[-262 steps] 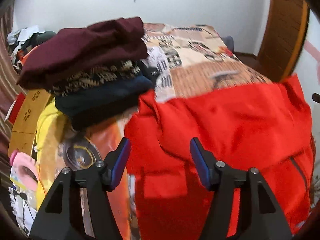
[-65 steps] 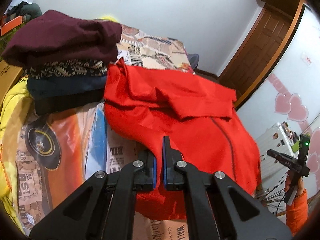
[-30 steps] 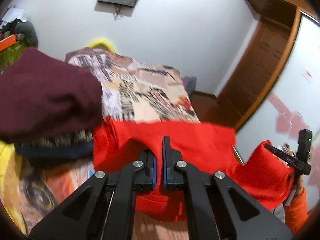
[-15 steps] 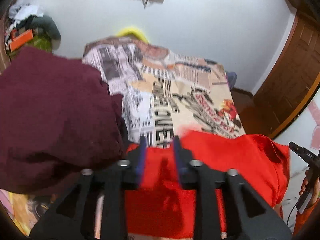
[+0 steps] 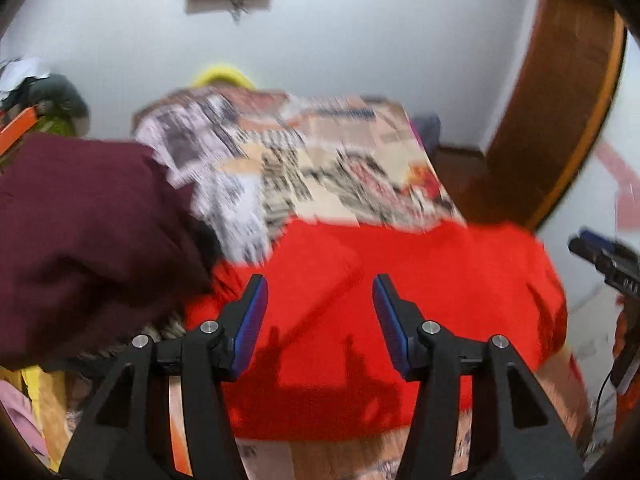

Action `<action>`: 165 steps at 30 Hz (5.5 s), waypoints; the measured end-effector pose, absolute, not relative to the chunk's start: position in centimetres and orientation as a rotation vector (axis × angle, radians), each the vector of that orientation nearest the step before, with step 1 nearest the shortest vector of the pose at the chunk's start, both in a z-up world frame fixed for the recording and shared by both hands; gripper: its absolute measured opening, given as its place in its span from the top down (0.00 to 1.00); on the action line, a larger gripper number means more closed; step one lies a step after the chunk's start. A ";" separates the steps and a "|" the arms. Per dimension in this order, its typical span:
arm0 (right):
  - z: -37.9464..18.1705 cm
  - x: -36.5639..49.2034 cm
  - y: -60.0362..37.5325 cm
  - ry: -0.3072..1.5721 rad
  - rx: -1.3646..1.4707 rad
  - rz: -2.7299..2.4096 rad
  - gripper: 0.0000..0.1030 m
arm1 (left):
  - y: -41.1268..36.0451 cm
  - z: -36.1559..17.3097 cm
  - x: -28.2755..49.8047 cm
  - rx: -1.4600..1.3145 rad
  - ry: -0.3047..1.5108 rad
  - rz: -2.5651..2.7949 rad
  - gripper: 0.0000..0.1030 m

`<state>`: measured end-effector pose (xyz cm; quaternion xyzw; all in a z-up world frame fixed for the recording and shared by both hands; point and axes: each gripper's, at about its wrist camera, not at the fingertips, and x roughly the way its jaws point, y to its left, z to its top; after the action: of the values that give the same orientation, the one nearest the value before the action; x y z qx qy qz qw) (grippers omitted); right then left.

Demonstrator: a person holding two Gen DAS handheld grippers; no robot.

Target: Fold large clothes

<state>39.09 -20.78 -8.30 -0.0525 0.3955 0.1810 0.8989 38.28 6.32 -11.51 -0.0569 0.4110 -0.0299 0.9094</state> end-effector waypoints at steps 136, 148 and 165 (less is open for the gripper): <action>-13.7 32.4 -6.7 1.020 -0.119 0.699 0.38 | 5.2 -6.9 36.5 -0.390 0.629 0.041 0.87; -10.7 32.9 -22.5 0.942 -0.020 0.321 0.37 | -10.9 -11.2 39.8 -0.163 0.817 -0.235 0.86; -8.1 30.7 -22.6 0.878 -0.028 0.418 0.37 | -9.5 -11.2 31.7 -0.019 0.851 -0.337 0.42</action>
<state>30.65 -22.63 -8.12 -0.0134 0.4220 0.2007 0.8840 31.74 -9.49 -11.22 -0.0092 0.4109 -0.1627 0.8970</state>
